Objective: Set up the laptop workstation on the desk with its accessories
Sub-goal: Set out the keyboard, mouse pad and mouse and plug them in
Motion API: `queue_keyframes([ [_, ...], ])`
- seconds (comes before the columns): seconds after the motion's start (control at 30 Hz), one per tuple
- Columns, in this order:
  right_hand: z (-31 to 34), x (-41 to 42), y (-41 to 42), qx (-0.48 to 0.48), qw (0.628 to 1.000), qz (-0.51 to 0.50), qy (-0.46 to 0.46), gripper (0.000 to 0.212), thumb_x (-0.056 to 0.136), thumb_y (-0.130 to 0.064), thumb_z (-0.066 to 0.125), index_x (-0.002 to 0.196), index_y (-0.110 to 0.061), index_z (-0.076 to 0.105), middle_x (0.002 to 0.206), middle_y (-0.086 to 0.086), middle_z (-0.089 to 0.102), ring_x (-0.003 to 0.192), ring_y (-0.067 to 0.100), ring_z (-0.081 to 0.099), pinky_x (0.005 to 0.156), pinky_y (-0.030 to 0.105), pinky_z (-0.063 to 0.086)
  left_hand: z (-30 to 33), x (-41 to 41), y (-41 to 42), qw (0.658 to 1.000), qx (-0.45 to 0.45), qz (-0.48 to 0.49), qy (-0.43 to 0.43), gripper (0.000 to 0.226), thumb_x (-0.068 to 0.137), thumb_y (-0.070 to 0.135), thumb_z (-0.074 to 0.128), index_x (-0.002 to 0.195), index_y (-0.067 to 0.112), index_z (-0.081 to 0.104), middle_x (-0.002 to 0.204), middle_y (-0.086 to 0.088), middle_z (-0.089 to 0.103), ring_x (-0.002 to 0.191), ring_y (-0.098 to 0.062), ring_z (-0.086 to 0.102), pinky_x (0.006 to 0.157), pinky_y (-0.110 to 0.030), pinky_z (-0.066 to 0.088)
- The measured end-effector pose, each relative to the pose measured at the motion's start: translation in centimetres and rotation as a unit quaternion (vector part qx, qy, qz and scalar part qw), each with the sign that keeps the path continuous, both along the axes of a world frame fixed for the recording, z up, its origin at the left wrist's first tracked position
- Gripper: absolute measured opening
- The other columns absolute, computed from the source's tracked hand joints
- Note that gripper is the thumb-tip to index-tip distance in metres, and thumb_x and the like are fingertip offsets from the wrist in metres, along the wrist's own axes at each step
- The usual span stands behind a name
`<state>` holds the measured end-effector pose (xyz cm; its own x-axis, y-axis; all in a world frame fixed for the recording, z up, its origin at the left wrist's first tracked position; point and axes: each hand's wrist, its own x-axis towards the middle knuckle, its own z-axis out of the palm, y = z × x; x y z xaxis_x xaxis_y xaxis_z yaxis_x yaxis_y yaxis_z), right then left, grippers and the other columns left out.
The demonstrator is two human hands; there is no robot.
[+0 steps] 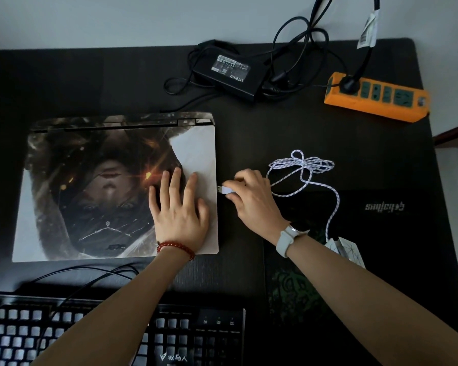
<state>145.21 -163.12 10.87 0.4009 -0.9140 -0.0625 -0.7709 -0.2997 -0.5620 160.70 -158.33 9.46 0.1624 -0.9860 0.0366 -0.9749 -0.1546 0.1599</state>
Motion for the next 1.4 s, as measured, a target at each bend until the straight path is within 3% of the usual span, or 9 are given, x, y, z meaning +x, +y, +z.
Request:
queue_keyframes([
  [0.53, 0.4, 0.3, -0.8, -0.030, 0.998, 0.049, -0.013, 0.012, 0.075, 0.002, 0.068, 0.087, 0.001, 0.068, 0.080, 0.019, 0.060, 0.076, 0.038, 0.057, 0.064, 0.044, 0.044, -0.8, 0.2, 0.4, 1.000, 0.017, -0.015, -0.018, 0.052, 0.087, 0.033, 0.032, 0.137, 0.020, 0.035, 0.145, -0.014, 0.037, 0.138, -0.032, 0.024, 0.112, -0.055, 0.014],
  [0.73, 1.3, 0.3, -1.0, -0.016, 0.994, 0.051, 0.100, 0.034, 0.089, -0.017, 0.054, 0.122, -0.011, 0.055, 0.118, 0.009, 0.057, 0.114, 0.028, 0.048, 0.092, 0.041, 0.036, 0.1, -0.1, -0.1, 0.998, 0.052, -0.013, 0.019, 0.053, 0.086, 0.034, 0.031, 0.137, 0.019, 0.038, 0.148, -0.012, 0.034, 0.140, -0.030, 0.021, 0.113, -0.054, 0.011],
  [0.87, 3.6, 0.2, 3.8, -0.082, 0.995, -0.056, 0.002, 0.039, 0.079, -0.003, 0.060, 0.117, -0.008, 0.058, 0.114, 0.012, 0.059, 0.108, 0.031, 0.056, 0.089, 0.045, 0.045, 2.2, 0.8, -0.2, 0.987, 0.091, -0.029, 0.133, 0.048, 0.091, 0.026, 0.045, 0.137, 0.019, 0.039, 0.151, -0.008, 0.026, 0.143, -0.025, 0.012, 0.115, -0.045, 0.004],
  [1.0, 4.4, -0.1, 10.1, -0.105, 0.993, 0.015, -0.052, 0.036, 0.075, 0.000, 0.062, 0.111, -0.007, 0.061, 0.106, 0.011, 0.061, 0.100, 0.029, 0.059, 0.083, 0.042, 0.048, 6.1, 4.3, 4.0, 0.946, 0.108, 0.015, 0.305, 0.038, 0.088, 0.026, 0.052, 0.124, 0.015, 0.054, 0.125, -0.011, 0.055, 0.118, -0.029, 0.049, 0.101, -0.042, 0.038],
  [1.1, 4.3, 1.1, 14.3, -0.055, 0.991, 0.124, -0.020, 0.038, 0.078, -0.018, 0.064, 0.114, -0.008, 0.061, 0.107, 0.009, 0.062, 0.099, 0.029, 0.061, 0.083, 0.043, 0.050, 7.3, 7.6, 11.6, 0.963, 0.184, 0.006, 0.198, 0.064, 0.077, 0.059, 0.045, 0.133, 0.027, 0.043, 0.136, -0.002, 0.046, 0.128, -0.024, 0.040, 0.110, -0.050, 0.026],
  [1.2, 3.6, 3.6, 17.7, -0.013, 0.971, 0.220, 0.095, 0.068, 0.078, -0.049, 0.058, 0.132, -0.008, 0.047, 0.130, 0.010, 0.053, 0.118, 0.028, 0.052, 0.098, 0.049, 0.041, 7.1, 9.2, 19.3, 0.944, 0.317, 0.012, 0.096, 0.099, 0.063, 0.082, 0.042, 0.144, 0.038, 0.004, 0.155, 0.008, 0.003, 0.143, -0.017, -0.004, 0.113, -0.049, -0.004],
  [1.27, 2.8, 4.8, 19.0, 0.010, 0.958, 0.242, 0.151, 0.092, 0.072, -0.062, 0.056, 0.141, -0.006, 0.031, 0.145, 0.012, 0.038, 0.132, 0.029, 0.039, 0.107, 0.056, 0.029, 6.5, 8.6, 22.2, 0.944, 0.327, 0.009, 0.050, 0.108, 0.058, 0.084, 0.044, 0.142, 0.042, -0.010, 0.153, 0.012, -0.013, 0.141, -0.016, -0.017, 0.113, -0.048, -0.007],
  [1.33, 2.0, 5.5, 19.8, 0.030, 0.946, 0.267, 0.181, 0.107, 0.070, -0.067, 0.054, 0.147, -0.008, 0.008, 0.155, 0.010, 0.017, 0.141, 0.029, 0.019, 0.112, 0.060, 0.011, 6.5, 8.0, 23.3, 0.959, 0.283, 0.022, 0.027, 0.100, 0.068, 0.068, 0.057, 0.144, 0.038, -0.001, 0.154, 0.008, -0.005, 0.143, -0.020, -0.004, 0.115, -0.046, 0.005],
  [1.4, 1.5, 5.7, 20.2, 0.046, 0.939, 0.282, 0.192, 0.110, 0.071, -0.068, 0.052, 0.147, -0.014, -0.007, 0.158, 0.005, 0.003, 0.144, 0.027, 0.007, 0.112, 0.058, 0.002, 7.1, 8.4, 23.4, 0.975, 0.194, 0.082, 0.065, 0.073, 0.080, 0.044, 0.062, 0.142, 0.028, 0.027, 0.147, -0.003, 0.032, 0.131, -0.024, 0.036, 0.105, -0.039, 0.034],
])
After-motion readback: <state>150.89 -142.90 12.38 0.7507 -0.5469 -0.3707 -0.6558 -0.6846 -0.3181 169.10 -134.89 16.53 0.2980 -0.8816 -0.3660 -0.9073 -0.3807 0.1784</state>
